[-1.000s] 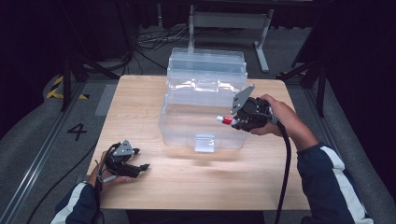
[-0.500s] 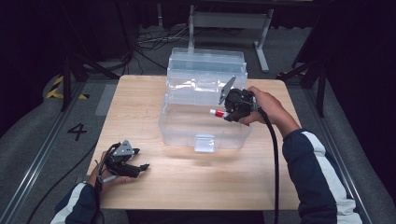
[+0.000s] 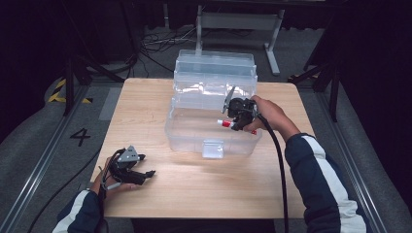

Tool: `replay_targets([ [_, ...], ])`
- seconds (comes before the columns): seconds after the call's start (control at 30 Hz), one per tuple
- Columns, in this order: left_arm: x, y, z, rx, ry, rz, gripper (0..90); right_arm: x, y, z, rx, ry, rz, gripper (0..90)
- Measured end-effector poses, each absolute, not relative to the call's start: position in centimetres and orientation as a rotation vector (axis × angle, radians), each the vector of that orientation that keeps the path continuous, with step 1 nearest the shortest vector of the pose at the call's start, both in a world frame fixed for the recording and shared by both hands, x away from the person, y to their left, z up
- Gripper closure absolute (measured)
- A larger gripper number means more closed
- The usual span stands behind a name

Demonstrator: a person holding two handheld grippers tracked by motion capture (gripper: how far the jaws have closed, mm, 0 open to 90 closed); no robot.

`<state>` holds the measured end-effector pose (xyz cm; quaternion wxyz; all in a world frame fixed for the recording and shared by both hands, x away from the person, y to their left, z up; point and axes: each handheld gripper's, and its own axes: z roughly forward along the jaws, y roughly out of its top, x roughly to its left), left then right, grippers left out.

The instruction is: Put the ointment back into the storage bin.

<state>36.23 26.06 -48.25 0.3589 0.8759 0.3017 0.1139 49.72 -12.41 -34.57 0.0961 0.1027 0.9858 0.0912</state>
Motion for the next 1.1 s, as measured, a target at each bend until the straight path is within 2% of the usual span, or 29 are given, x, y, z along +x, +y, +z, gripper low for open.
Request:
replay_targets([
  [0.8,36.2,26.1,-48.2,2.26,0.78,0.297,24.0,50.3,-12.5,-38.1,0.277,3.007,0.196,70.8],
  [1.1,36.2,26.1,-48.2,2.259,0.778,0.296,24.1,50.3,-12.5,-38.2,0.276,3.015,0.199,70.7],
])
